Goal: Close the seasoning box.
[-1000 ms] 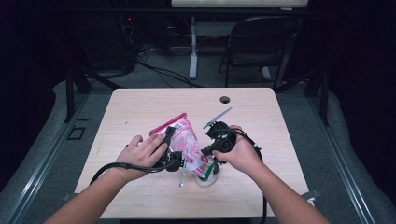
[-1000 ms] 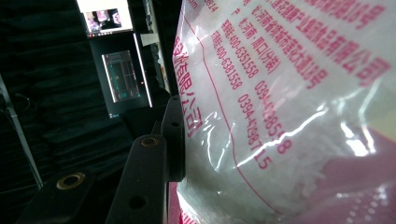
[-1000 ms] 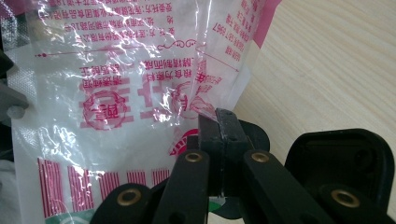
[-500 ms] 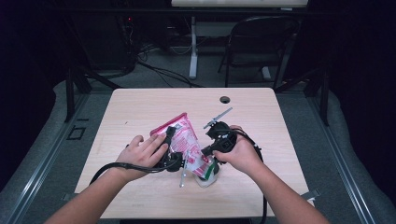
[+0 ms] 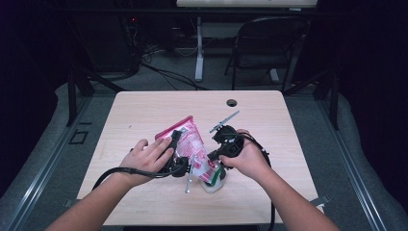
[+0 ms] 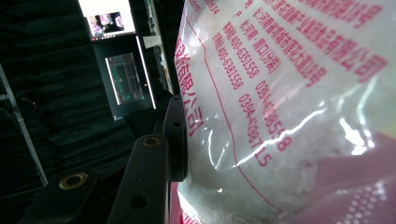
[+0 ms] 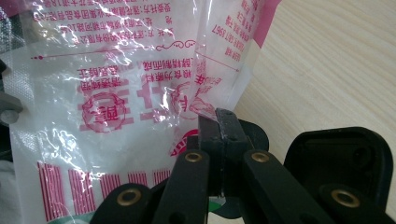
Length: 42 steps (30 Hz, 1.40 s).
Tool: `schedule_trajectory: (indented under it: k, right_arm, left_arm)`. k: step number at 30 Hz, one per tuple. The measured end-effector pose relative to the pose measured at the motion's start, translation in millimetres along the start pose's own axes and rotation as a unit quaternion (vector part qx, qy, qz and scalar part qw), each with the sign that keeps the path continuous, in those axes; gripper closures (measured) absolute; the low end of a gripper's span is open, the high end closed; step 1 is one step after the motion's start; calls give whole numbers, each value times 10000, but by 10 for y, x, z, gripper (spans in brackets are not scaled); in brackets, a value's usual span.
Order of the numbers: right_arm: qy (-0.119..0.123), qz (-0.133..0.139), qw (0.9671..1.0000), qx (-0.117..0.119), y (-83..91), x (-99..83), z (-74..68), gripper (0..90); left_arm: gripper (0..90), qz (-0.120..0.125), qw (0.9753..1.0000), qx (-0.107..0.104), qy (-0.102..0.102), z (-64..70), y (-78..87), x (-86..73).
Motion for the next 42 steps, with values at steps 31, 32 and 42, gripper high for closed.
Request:
schedule_trajectory:
  k: [31,32,42]
  right_arm:
    - [25,-37,10000,-17,-2,-7,18,900]
    - [26,-35,10000,-18,-3,-7,19,900]
    - [-26,56,10000,0,-12,-15,25,900]
  left_arm:
    - [699,66,9998,138,-162,-35,8,36]
    - [699,66,9997,140,-165,-34,8,36]
    - [701,84,9997,161,-169,-40,8,51]
Point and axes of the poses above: each handheld gripper's, and its own axes: y roughly backward along the jaws, x roughly out of its top, z roughly to its right, the point moved 4 cm from there along -y, roughly forward along the jaws, and after that the axes turned 15 degrees about x, right-handed, at the moved point
